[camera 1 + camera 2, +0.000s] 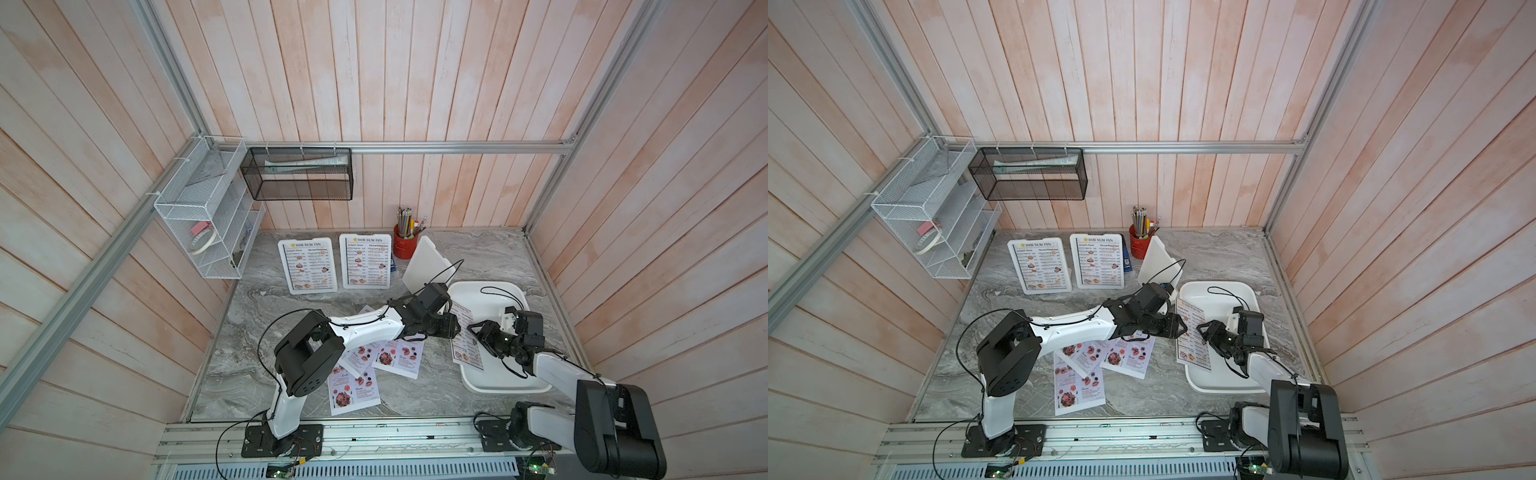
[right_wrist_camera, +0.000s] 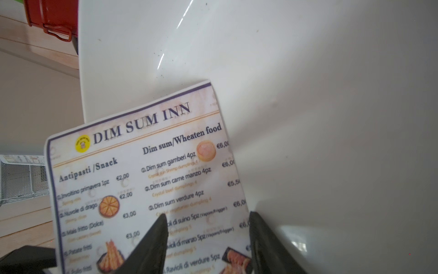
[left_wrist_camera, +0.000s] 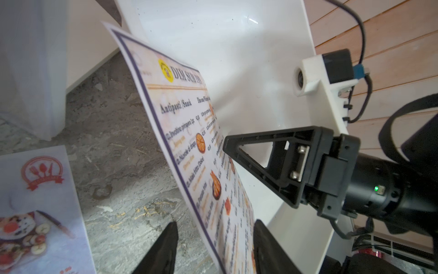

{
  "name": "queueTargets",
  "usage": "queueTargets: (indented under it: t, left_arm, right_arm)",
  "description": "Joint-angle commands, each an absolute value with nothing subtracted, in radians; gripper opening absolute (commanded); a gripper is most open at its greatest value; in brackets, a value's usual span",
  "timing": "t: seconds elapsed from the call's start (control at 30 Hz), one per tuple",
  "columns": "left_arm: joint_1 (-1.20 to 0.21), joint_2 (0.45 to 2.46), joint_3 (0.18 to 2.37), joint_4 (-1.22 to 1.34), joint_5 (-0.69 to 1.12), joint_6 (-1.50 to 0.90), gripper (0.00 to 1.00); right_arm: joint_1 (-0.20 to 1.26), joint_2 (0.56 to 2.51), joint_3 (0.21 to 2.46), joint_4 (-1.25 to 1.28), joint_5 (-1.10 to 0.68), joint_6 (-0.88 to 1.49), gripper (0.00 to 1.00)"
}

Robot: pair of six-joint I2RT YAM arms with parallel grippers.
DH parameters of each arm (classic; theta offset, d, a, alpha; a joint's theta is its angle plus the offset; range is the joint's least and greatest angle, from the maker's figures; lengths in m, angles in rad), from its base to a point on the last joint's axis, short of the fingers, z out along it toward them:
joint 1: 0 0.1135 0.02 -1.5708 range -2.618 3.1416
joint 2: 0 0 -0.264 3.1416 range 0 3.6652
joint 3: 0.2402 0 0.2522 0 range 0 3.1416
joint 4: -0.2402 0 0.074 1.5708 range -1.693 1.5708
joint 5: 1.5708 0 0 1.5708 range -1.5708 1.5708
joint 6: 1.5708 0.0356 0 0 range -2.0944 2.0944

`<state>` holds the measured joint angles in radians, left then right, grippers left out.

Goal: Replace the menus in the menu holders
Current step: Pick up the menu from the storage box.

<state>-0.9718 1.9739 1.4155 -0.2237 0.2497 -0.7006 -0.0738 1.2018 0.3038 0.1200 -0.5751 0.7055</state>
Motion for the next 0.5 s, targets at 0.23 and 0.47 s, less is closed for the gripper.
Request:
queueTargets:
  t: [0.23, 0.47]
  left_arm:
    - [-0.965, 1.974, 1.417, -0.196, 0.238, -0.706, 0.40]
    - [-0.965, 1.982, 1.416, -0.195, 0.242, -0.707, 0.33]
  right_arm:
    - [-0.074, 1.170, 0.287, 0.101, -0.611, 0.729, 0.55]
    - [-0.075, 1.167, 0.281, 0.116, -0.619, 0.736, 0.54]
